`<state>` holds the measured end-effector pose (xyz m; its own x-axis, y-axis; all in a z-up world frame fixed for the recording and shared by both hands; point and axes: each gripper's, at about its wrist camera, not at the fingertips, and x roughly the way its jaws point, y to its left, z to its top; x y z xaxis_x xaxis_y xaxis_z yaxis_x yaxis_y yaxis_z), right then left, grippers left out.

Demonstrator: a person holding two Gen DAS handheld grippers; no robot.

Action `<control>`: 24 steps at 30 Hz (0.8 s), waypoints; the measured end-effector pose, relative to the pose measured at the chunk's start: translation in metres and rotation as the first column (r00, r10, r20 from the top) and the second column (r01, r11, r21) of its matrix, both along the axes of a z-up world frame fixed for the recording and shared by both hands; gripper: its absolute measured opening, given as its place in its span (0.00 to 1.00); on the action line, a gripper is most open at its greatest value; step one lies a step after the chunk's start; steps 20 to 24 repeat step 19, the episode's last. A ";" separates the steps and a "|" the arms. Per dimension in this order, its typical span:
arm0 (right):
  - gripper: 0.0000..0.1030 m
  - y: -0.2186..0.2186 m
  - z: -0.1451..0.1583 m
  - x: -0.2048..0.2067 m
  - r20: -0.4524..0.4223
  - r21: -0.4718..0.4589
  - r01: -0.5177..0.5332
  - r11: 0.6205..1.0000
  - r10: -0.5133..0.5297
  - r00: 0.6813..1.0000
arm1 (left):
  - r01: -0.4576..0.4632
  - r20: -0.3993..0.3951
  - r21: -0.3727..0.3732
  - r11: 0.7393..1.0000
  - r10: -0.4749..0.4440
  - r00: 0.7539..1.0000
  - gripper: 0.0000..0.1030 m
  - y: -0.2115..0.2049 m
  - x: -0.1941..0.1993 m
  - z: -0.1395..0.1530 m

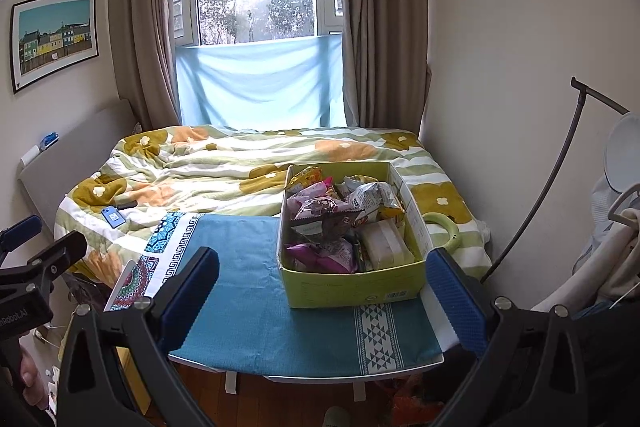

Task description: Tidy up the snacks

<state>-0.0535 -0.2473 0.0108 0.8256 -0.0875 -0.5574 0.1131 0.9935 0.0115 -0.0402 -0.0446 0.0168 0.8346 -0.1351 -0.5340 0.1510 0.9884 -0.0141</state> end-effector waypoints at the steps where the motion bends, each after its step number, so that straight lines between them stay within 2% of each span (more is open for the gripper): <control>1: 1.00 0.000 0.000 0.000 -0.001 0.001 0.000 1.000 0.000 1.000 | 0.004 0.001 -0.002 1.000 -0.004 1.000 1.00 0.000 0.000 0.000; 4: 1.00 0.000 -0.001 0.001 0.001 -0.001 0.001 1.000 -0.001 1.000 | 0.024 0.006 -0.023 0.999 -0.024 1.000 1.00 0.001 0.000 0.001; 11: 1.00 0.001 -0.002 0.002 0.000 0.003 -0.002 1.000 0.002 1.000 | 0.018 0.032 -0.013 1.000 -0.017 0.999 1.00 0.000 -0.002 0.004; 24: 1.00 0.000 -0.007 0.008 -0.004 0.008 -0.004 1.000 0.004 1.000 | 0.012 0.034 -0.019 1.000 -0.011 0.999 1.00 0.001 -0.001 0.004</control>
